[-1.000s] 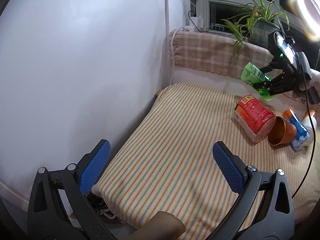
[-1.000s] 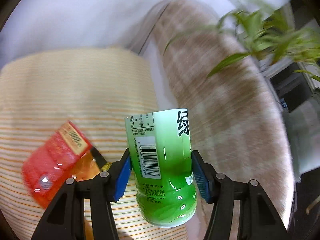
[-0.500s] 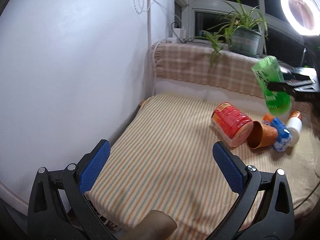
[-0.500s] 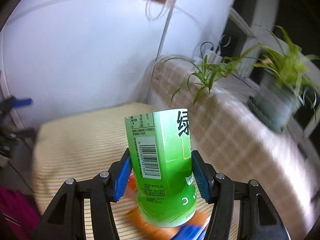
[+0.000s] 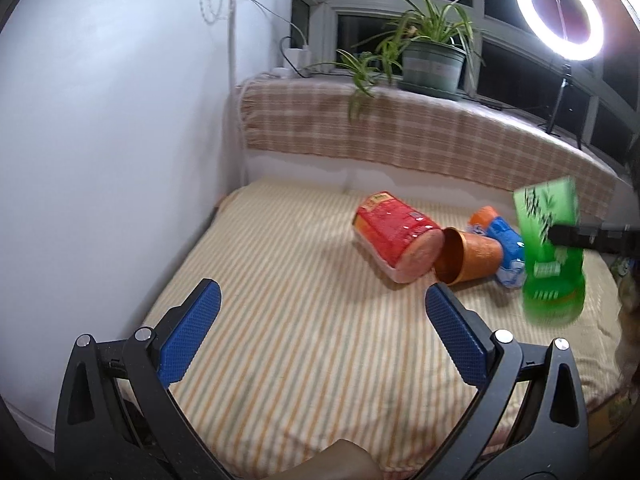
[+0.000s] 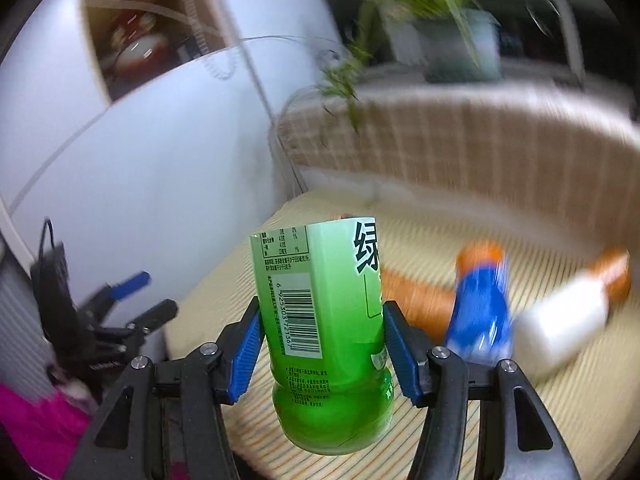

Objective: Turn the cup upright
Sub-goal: 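Carry the green bottle toward the left tool and lower it, then close the left gripper on the green bottle while the right gripper releases it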

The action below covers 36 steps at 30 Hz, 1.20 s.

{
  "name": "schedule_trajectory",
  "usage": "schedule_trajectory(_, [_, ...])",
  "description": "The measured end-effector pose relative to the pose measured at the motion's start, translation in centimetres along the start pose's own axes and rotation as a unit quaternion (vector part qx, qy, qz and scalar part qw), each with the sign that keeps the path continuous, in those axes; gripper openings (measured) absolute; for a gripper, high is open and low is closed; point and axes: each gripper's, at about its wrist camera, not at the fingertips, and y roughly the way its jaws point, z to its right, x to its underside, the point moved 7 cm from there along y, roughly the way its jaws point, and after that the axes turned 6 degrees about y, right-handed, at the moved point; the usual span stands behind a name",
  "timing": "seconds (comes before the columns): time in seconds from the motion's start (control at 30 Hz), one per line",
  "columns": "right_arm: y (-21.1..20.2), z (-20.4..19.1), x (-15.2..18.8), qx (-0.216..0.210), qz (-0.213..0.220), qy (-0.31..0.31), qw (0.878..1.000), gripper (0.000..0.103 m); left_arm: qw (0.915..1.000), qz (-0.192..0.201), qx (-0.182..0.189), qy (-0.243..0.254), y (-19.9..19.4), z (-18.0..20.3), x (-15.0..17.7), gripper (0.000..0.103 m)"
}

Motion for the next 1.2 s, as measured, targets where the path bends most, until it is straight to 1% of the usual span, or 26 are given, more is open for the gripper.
schedule_trajectory(0.1, [0.6,1.5,2.0,-0.019,-0.025,0.073,0.997,0.06,0.9998,-0.006,0.019,-0.002,0.4,0.7,-0.1,0.103])
schedule_trajectory(0.13, [1.0,2.2,2.8,-0.03,-0.034,0.107,0.993,0.06,0.9996,-0.01,0.028,-0.002,0.5,1.0,-0.1,0.103])
schedule_trajectory(0.17, [1.2,2.6,3.2,-0.037,-0.041,0.127,0.99,0.06,0.9993,-0.012,0.035,-0.002,0.6,1.3,0.0,0.103])
schedule_trajectory(0.2, [1.6,3.2,4.0,-0.046,-0.05,0.158,0.985,0.06,0.999,-0.015,0.042,-0.002,0.7,1.6,0.0,0.103])
schedule_trajectory(0.4, [3.0,5.8,6.6,-0.049,-0.071,0.246,0.965,0.06,0.996,-0.033,0.083,-0.006,1.3,3.3,0.1,0.102])
schedule_trajectory(0.53, [3.8,7.0,7.2,-0.048,-0.078,0.277,0.957,0.063,0.9932,-0.048,0.106,-0.009,1.7,4.3,0.3,0.099])
schedule_trajectory(0.63, [4.0,7.7,7.5,-0.04,-0.077,0.284,0.955,0.066,0.9913,-0.058,0.118,-0.011,2.1,5.0,0.3,0.098])
schedule_trajectory(0.7, [4.0,8.0,7.6,-0.032,-0.076,0.282,0.956,0.081,0.9897,-0.065,0.127,-0.013,2.4,5.4,0.4,0.098])
schedule_trajectory(0.83, [2.8,8.1,7.5,-0.031,-0.061,0.262,0.963,0.082,0.9851,-0.084,0.15,-0.014,3.1,6.6,0.6,0.097])
schedule_trajectory(0.9, [1.8,8.0,7.2,-0.02,-0.05,0.249,0.967,0.083,0.9816,-0.094,0.165,-0.015,3.5,7.1,0.6,0.097])
schedule_trajectory(0.97, [0.6,7.9,7.0,0.004,-0.032,0.226,0.974,0.085,0.976,-0.109,0.188,-0.018,3.8,8.0,0.6,0.097])
schedule_trajectory(1.03, [-1.0,7.8,6.9,0.032,-0.012,0.201,0.979,0.087,0.9682,-0.129,0.213,-0.022,4.3,8.9,0.7,0.097])
schedule_trajectory(1.07, [-1.4,7.7,7.0,0.04,-0.006,0.194,0.98,0.087,0.965,-0.138,0.222,-0.025,4.6,9.3,0.7,0.097])
schedule_trajectory(1.13, [-2.9,7.8,7.2,0.071,0.012,0.176,0.982,0.087,0.954,-0.162,0.25,-0.033,5.2,10.3,0.8,0.097])
schedule_trajectory(1.2, [-4.1,8.0,7.3,0.096,0.026,0.163,0.982,0.087,0.9451,-0.181,0.27,-0.037,5.8,11.2,0.8,0.097])
